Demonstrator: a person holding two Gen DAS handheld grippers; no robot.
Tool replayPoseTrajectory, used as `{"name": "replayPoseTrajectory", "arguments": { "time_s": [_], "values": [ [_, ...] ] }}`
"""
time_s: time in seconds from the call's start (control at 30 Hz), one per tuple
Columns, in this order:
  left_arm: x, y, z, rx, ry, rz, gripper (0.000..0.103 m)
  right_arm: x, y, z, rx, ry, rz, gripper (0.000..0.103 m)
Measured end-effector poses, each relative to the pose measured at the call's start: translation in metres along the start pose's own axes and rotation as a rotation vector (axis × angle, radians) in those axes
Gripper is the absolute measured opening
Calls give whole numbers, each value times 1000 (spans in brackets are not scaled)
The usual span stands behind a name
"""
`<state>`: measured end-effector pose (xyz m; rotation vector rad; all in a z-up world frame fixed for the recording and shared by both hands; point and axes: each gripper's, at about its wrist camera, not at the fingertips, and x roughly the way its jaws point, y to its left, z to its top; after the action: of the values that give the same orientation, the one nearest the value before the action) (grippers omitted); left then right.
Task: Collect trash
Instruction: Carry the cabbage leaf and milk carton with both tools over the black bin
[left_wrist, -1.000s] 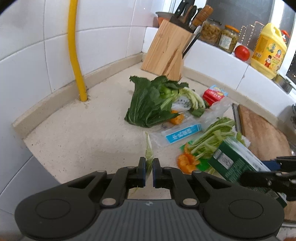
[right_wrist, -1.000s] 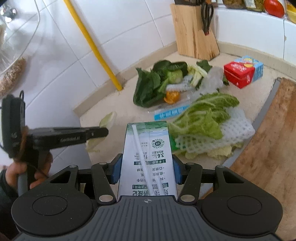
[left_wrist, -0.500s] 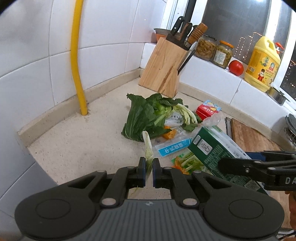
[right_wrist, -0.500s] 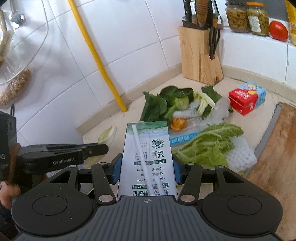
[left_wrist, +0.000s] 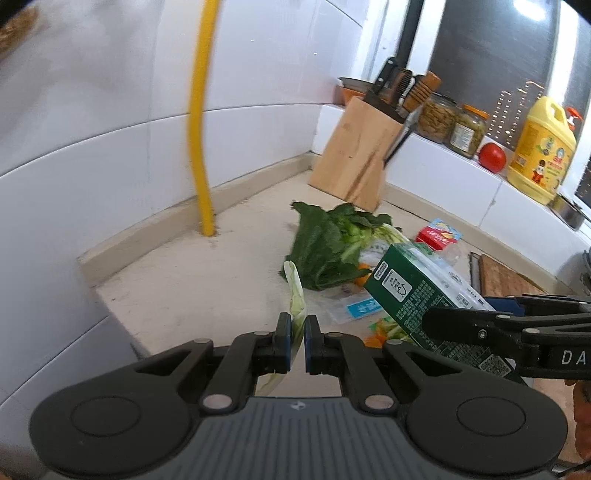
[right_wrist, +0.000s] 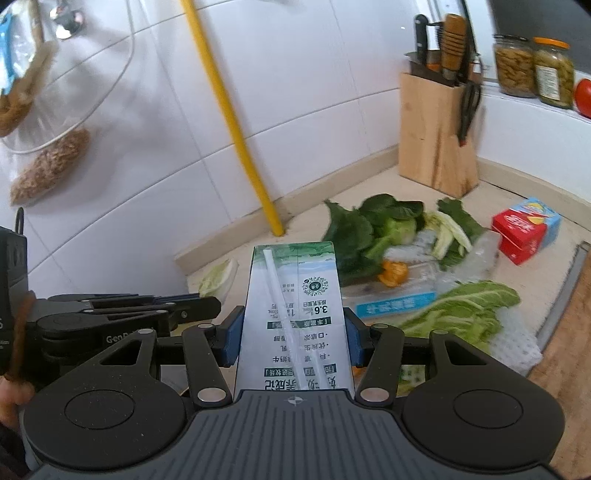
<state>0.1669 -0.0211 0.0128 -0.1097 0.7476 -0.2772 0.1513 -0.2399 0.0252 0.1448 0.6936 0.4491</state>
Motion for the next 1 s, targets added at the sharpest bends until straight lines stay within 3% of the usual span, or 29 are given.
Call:
{"name": "replayPoseTrajectory", "arguments": {
  "time_s": [0.53, 1.0],
  "values": [
    [-44, 44, -24, -110, -47, 135, 3, 28, 64, 0, -123, 53, 151, 60],
    [-77, 101, -67, -266, -38, 285, 3, 70, 130, -15, -234, 173, 302, 60]
  ]
}}
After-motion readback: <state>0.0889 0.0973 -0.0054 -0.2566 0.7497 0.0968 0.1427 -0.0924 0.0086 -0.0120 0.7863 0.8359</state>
